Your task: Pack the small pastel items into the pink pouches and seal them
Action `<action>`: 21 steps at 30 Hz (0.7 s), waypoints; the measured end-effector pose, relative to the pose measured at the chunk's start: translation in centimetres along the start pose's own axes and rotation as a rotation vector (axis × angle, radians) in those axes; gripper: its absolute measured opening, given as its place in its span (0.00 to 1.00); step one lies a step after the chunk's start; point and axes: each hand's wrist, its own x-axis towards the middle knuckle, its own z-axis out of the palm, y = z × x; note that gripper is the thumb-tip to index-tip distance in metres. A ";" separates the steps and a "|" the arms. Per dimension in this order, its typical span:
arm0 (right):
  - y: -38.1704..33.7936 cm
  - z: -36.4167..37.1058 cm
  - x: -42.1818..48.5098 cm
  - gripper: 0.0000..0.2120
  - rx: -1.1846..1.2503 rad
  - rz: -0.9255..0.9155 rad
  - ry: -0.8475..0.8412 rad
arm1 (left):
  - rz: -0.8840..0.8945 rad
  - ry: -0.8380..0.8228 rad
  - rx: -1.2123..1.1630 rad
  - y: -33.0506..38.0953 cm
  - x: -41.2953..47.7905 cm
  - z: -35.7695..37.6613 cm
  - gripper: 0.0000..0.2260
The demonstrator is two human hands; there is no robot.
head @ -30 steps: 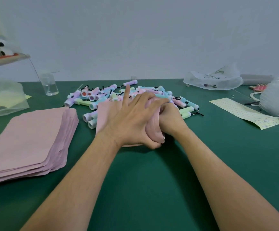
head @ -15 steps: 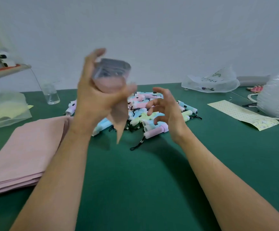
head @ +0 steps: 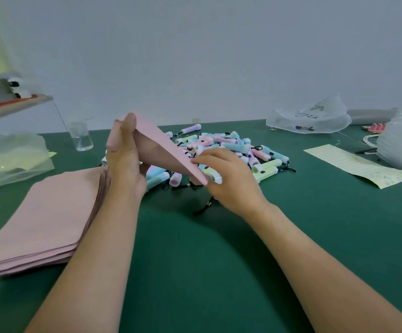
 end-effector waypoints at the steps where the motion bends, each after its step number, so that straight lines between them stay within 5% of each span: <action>1: 0.3 -0.2 0.2 0.15 -0.018 -0.037 0.044 | -0.011 0.025 -0.023 -0.1 0.3 -0.3 0.10; 6: 0.5 -0.5 0.4 0.11 -0.028 -0.084 -0.090 | 0.003 0.100 -0.106 -0.5 0.9 -1.0 0.07; 13: 0.2 -1.0 0.1 0.21 -0.045 0.000 -0.016 | -0.120 0.069 -0.247 -1.4 0.3 -1.4 0.16; 17: 0.4 -1.2 0.0 0.06 -0.126 0.010 0.048 | -0.138 0.117 -0.281 -1.2 0.4 -1.6 0.17; 21: 0.6 -1.2 -0.2 0.03 -0.116 0.000 0.031 | -0.169 0.104 -0.295 -1.1 0.5 -1.7 0.22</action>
